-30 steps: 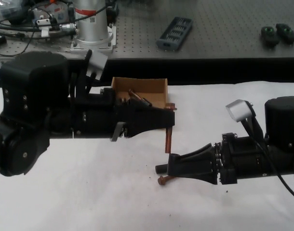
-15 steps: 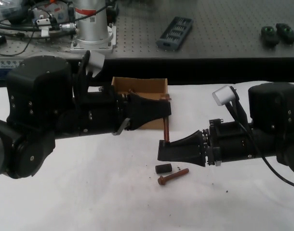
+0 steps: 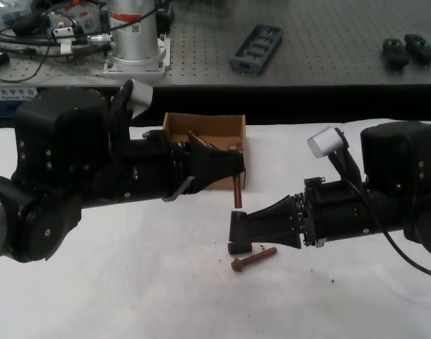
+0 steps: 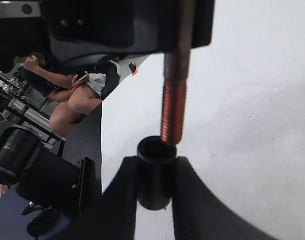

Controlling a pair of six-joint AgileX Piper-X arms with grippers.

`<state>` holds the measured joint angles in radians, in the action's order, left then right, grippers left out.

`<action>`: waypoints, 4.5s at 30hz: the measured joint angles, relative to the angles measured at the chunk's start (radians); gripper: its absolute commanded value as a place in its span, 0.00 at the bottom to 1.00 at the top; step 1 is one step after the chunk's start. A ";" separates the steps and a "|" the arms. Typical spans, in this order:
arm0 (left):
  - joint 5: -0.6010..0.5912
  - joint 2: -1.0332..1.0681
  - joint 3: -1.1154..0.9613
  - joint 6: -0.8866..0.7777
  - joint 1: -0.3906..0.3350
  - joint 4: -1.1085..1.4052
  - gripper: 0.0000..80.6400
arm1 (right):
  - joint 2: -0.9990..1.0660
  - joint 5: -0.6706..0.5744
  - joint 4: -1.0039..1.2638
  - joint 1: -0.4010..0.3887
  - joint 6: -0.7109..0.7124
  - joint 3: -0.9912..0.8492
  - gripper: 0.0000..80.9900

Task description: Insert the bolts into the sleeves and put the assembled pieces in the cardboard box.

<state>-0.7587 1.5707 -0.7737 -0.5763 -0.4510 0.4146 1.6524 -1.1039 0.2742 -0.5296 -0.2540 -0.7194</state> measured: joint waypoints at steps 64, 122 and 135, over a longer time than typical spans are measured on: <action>-0.037 0.000 0.000 -0.007 0.002 -0.093 0.01 | 0.002 0.022 -0.092 -0.016 0.083 -0.002 0.03; -0.293 -0.033 -0.004 0.015 0.159 -0.121 0.49 | 0.161 0.087 -0.204 0.071 -0.045 -0.447 0.03; -0.193 -0.266 -0.004 0.019 0.203 -0.228 0.18 | 0.540 0.178 -0.266 0.092 -0.200 -0.842 0.03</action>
<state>-0.9518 1.3051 -0.7780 -0.5572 -0.2480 0.1869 2.1922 -0.9258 0.0080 -0.4380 -0.4542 -1.5617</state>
